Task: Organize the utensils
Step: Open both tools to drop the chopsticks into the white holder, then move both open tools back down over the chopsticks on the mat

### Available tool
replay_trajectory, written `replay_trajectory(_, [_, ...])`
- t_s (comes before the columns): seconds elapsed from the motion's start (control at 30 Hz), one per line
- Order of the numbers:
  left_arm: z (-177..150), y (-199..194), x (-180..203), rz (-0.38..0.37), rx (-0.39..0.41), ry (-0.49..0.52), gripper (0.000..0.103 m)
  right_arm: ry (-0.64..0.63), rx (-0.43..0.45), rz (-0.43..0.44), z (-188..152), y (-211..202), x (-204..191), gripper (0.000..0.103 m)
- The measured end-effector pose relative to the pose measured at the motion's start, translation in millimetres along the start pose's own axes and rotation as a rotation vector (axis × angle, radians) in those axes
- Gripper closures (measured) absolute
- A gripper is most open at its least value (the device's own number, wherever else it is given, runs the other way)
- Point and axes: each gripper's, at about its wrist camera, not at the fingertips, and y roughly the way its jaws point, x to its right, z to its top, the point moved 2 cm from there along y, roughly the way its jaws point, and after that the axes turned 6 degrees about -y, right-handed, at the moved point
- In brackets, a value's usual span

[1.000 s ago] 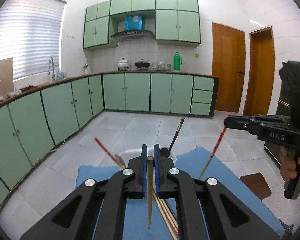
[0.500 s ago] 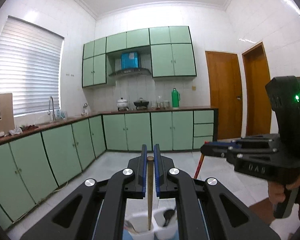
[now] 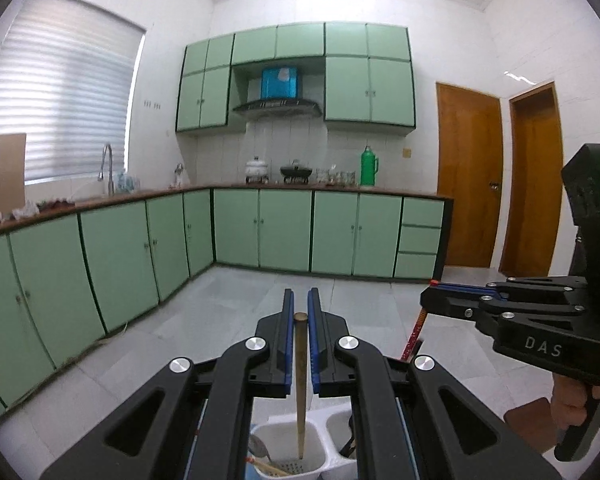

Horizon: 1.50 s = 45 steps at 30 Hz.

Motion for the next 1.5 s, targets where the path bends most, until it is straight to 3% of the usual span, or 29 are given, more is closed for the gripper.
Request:
replay_trajectory(0.13, [-15, 11, -7, 0.012, -0.054, -0.016, 0.095, 0.025, -0.049, 0.001, -16, 18, 2, 0.097])
replay_trajectory(0.27, [-17, 4, -9, 0.022, -0.052, -0.015, 0.076, 0.04, -0.054, -0.014, -22, 18, 4, 0.09])
replay_trajectory(0.37, [-13, -11, -7, 0.025, -0.03, -0.012, 0.066, 0.051, -0.021, -0.041, -21, 4, 6, 0.07])
replay_trajectory(0.43, [-13, -24, -3, 0.03, -0.016, -0.005, 0.06, 0.056, 0.009, -0.056, -22, -11, 8, 0.065])
replay_trajectory(0.53, [-17, -46, 3, 0.035, -0.004, -0.003, 0.048, 0.058, 0.044, -0.087, -28, -30, 9, 0.047])
replay_trajectory(0.6, [-25, -57, 5, 0.071, -0.017, 0.0, 0.04, 0.047, 0.066, -0.11, -36, -45, 6, 0.035])
replay_trajectory(0.7, [-45, -79, 7, 0.064, -0.031, -0.026, 0.034, 0.045, 0.074, -0.14, -60, -63, 0, 0.019])
replay_trajectory(0.77, [-67, -94, 7, 0.07, -0.053, -0.043, 0.03, 0.044, 0.073, -0.143, -68, -67, -1, 0.014])
replay_trajectory(0.9, [-113, -112, 8, 0.069, -0.122, -0.078, 0.029, 0.051, 0.048, -0.183, -115, -82, -15, 0.007])
replay_trajectory(1.13, [-181, -126, 8, 0.105, -0.218, -0.07, 0.024, 0.106, -0.039, -0.243, -196, -84, -37, 0.005])
replay_trajectory(1.5, [-254, -133, 2, 0.138, -0.401, -0.087, 0.024, 0.176, -0.193, -0.209, -258, -71, -70, 0.005])
